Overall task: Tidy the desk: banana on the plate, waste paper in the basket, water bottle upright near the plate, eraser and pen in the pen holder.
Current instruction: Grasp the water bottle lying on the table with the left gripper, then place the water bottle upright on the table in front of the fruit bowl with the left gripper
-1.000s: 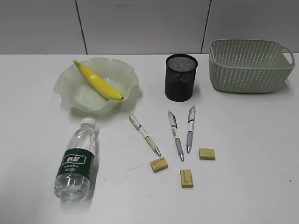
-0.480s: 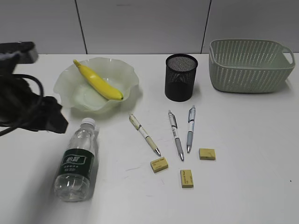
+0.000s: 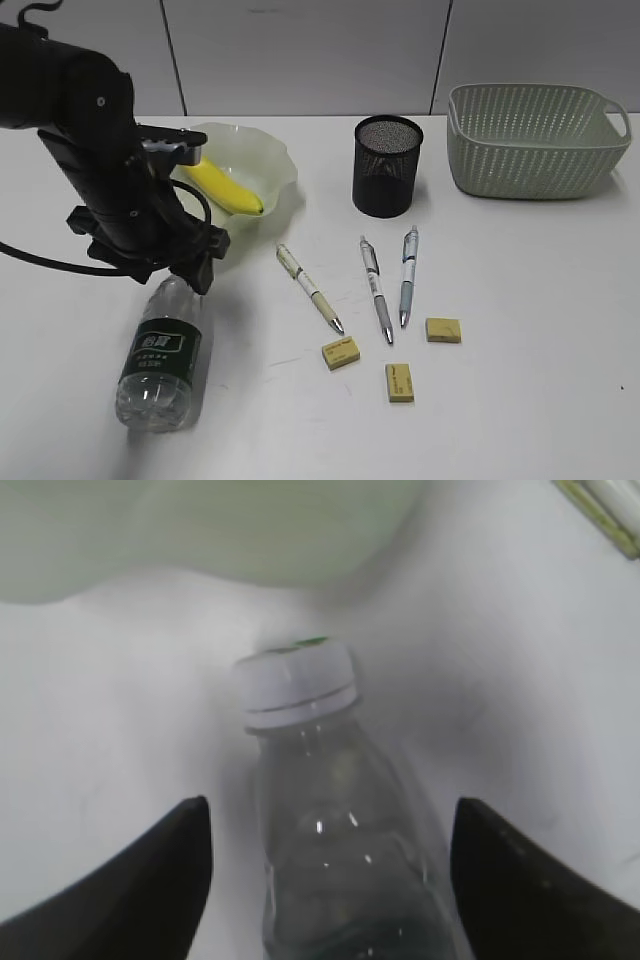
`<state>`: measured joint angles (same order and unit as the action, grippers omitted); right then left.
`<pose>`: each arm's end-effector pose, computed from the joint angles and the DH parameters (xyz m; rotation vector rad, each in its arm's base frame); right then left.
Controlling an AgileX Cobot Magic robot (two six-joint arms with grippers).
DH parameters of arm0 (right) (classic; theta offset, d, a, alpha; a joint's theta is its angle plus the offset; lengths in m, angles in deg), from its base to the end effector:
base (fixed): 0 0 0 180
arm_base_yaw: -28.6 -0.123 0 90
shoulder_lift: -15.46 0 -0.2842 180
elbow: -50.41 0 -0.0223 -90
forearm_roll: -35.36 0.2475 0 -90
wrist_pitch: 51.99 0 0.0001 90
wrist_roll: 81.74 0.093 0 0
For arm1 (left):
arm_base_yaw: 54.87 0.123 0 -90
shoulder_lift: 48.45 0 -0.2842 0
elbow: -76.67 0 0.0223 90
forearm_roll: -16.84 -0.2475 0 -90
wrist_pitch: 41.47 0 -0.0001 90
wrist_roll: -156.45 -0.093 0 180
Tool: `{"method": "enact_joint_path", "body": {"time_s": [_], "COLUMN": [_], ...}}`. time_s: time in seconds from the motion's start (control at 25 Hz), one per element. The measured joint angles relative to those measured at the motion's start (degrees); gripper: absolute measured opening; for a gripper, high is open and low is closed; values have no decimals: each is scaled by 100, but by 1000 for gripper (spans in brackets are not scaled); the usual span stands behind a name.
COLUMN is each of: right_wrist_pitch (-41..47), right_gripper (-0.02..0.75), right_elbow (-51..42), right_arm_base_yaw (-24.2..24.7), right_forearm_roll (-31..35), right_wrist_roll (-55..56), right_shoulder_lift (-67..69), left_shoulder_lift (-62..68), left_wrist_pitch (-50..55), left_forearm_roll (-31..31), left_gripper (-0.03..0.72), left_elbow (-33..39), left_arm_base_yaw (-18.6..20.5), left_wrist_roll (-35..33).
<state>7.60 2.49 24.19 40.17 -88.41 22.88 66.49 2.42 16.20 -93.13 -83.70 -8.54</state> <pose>-0.0073 0.0062 0.2797 -0.1971 1.9942 0.0745 0.3093 -0.1694 0.1652 0.3668 2.9365 -0.0944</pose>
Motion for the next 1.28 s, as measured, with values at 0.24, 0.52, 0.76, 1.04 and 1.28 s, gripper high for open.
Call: {"method": "enact_joint_path", "body": {"time_s": [0.24,0.52,0.76,1.04,1.28], "right_wrist_pitch": [0,0,0,0,-6], "right_gripper": [391,391,391,391,391], "right_elbow": [0,0,0,0,0], "right_arm_base_yaw": [0,0,0,0,0], "right_forearm_roll": [0,0,0,0,0], "right_wrist_roll": [0,5,5,5,7], "right_shoulder_lift": [0,0,0,0,0], "left_shoulder_lift": [371,315,-1024,-2747,-2130], "left_wrist_pitch": [40,62,-1037,-5499,-8606], "left_forearm_roll": [3,-44,-157,-1249,-1371], "left_gripper": [533,343,343,342,342], "left_elbow": [-84,-82,821,3094,3995], "left_arm_base_yaw": [0,-6,-6,350,1093], "left_wrist_roll": [224,288,288,261,108]}}
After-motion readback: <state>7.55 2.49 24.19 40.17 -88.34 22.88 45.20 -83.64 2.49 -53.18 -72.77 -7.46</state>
